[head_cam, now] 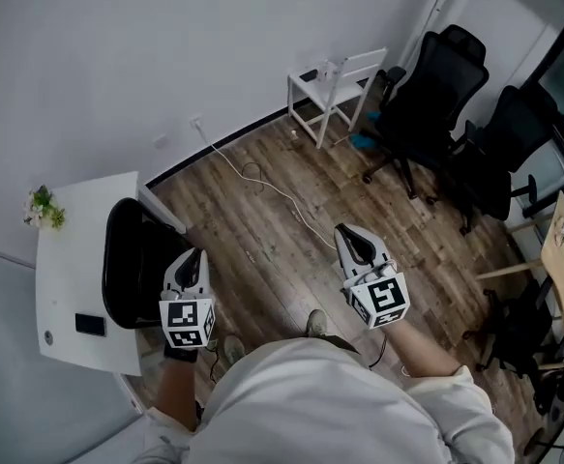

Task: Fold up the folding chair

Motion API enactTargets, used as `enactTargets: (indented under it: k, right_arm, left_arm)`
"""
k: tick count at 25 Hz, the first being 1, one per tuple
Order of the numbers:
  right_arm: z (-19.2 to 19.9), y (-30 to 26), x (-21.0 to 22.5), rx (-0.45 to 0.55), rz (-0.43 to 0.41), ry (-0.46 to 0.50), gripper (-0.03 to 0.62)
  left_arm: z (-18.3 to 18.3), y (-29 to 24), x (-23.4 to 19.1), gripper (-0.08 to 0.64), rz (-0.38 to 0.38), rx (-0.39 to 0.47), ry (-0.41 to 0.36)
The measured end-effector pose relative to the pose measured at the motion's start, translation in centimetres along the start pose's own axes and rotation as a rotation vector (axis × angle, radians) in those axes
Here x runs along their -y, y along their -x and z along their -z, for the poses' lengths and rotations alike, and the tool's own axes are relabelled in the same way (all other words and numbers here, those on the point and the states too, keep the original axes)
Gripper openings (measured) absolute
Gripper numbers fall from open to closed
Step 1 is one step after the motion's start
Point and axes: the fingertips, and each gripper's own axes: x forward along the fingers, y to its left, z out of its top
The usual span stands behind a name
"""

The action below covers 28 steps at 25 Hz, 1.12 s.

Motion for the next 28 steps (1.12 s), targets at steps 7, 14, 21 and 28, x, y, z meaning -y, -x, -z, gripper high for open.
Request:
enactTargets:
  k: [7,14,21,28]
  right_arm:
    - [1.1,4.6,1.0,0.009,0.065,-0.032,0.015]
    - [1.0,4.6,-0.4,0.02,0.059,-0.045,0.015]
    - [0.9,3.4,-1.5,0.026,0.035,-0.046,0.015]
    - [0.7,2.8,-1.8,0.03,0.02,-0.034,0.015]
  left_arm:
    - [-0.1,0.4,3.3,0.009,0.081,0.012,-0.017]
    - [0.4,0.2,3.3,0.009,0.095,0.002,-0.022]
    - [0.4,0.3,2.5,0.009,0.094,0.0,-0.023]
    - [0.4,0.7,1.8,0.009,0.078,-0.004,-0.017]
